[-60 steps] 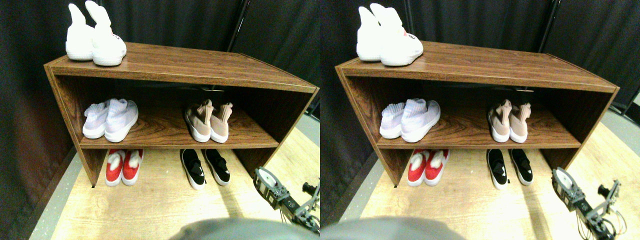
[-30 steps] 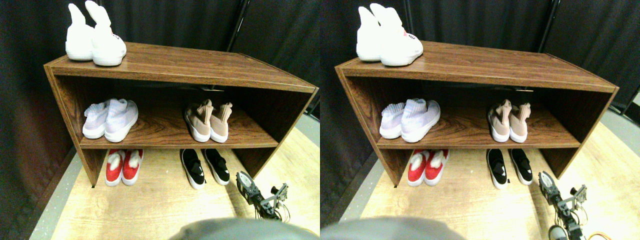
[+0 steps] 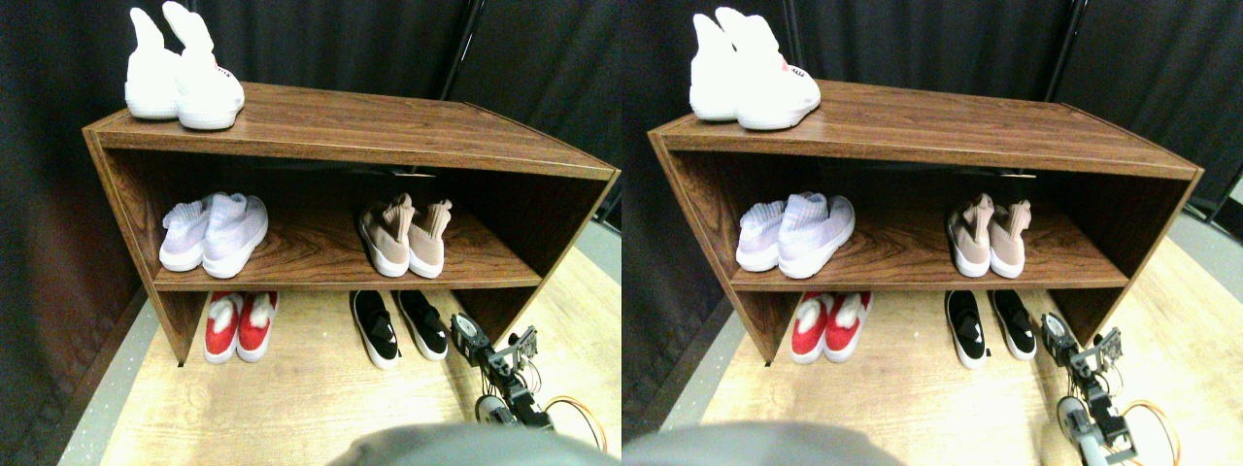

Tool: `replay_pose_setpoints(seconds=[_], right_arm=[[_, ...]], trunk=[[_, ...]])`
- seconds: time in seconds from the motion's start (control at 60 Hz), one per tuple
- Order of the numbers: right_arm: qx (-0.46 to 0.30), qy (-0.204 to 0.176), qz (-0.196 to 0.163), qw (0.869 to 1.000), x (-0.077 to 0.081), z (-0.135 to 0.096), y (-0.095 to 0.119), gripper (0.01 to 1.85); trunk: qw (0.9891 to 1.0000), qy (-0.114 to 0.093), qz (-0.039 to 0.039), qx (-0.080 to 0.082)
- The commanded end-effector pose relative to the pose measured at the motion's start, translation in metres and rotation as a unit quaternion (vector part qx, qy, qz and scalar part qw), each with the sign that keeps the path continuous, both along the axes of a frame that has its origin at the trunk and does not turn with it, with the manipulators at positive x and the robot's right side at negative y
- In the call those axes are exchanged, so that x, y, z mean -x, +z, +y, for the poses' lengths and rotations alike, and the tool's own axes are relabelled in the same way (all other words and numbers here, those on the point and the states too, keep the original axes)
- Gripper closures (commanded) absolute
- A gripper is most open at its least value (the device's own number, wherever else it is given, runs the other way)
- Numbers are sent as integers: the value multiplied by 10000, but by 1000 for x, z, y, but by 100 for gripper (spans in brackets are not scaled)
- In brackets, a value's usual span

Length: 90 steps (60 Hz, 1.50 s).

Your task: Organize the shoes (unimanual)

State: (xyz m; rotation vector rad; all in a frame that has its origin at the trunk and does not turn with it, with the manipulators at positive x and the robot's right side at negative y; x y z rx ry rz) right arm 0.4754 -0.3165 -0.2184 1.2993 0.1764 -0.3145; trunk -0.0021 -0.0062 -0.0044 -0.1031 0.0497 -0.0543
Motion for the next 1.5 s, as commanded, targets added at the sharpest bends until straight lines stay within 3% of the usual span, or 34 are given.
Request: replay_pose_setpoints(seconds=[0.017, 0.2, 0.283, 0.317, 0.517, 0.933, 1.0, 1.1, 1.5], right_arm=[[-1, -82, -96, 9999, -8, 0, 0, 180], [202, -163, 68, 9996, -21, -4, -10, 180], [288, -406, 195, 9986, -25, -3, -16, 180], [300, -405, 197, 9985, -25, -3, -16, 180], [242, -431, 419, 9979, -34, -2, -28, 180], [357, 153, 574, 9976, -26, 23, -26, 180], [445, 489, 478, 9967, -23, 27, -25, 180], [211, 418, 507, 9976, -19, 32, -24, 180], [-84, 740, 485, 9960, -16, 51, -22, 180]], trunk=[[9999, 21, 13, 132], [9999, 42, -14, 145], [9999, 42, -14, 145], [9998, 67, -44, 162], [9998, 75, -49, 161], [9996, 152, -16, 244], [9995, 170, -16, 265], [9994, 192, -23, 282], [9991, 231, -17, 345]])
